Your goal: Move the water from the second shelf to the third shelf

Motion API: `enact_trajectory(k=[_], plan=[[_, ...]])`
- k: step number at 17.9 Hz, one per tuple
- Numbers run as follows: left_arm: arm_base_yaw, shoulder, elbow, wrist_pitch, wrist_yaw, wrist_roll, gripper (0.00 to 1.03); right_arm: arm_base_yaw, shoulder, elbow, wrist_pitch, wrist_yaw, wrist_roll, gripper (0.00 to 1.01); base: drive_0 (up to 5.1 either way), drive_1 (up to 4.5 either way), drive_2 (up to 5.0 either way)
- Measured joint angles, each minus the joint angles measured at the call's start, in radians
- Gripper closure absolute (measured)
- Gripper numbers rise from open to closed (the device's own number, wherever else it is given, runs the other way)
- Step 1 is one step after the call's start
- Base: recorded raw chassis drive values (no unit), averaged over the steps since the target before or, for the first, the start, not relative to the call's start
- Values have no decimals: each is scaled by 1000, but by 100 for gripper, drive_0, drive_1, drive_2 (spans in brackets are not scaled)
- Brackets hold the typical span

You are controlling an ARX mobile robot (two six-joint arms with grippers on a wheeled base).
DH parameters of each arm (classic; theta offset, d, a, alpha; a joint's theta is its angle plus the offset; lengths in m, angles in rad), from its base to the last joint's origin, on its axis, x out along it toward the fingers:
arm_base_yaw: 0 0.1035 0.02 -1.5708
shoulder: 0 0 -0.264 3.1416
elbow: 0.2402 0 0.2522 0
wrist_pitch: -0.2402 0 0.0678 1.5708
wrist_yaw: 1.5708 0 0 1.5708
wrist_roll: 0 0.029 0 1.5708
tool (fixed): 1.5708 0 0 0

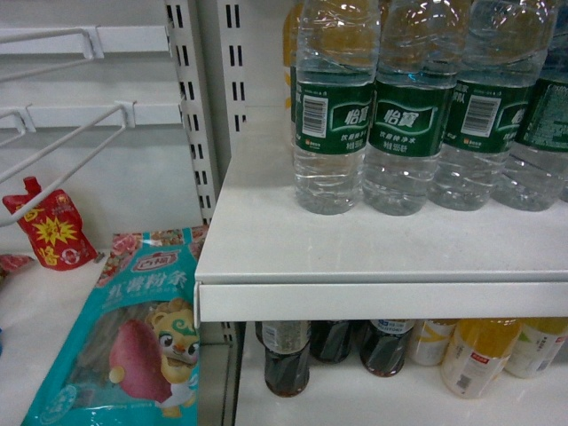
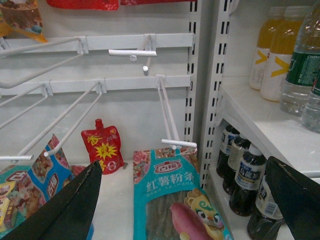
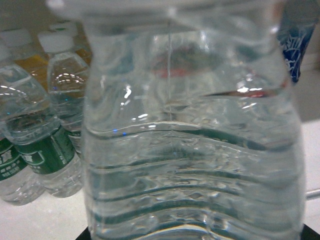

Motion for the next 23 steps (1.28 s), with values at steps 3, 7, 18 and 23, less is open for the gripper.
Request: enact_trajectory(k=[3,7,18,23], plan=[[0,0,0,2,4,0,5,-5,0,0,-5,20,0,58,0,0,0],[0,0,0,2,4,0,5,-7,0,0,-6,19,1,58,0,0,0],[0,0,0,2,4,0,5,10,147,42,128,-258,58,58,0,0,0],[0,0,0,2,4,0,5,40,255,53,195,-269,57,58,0,0,0]])
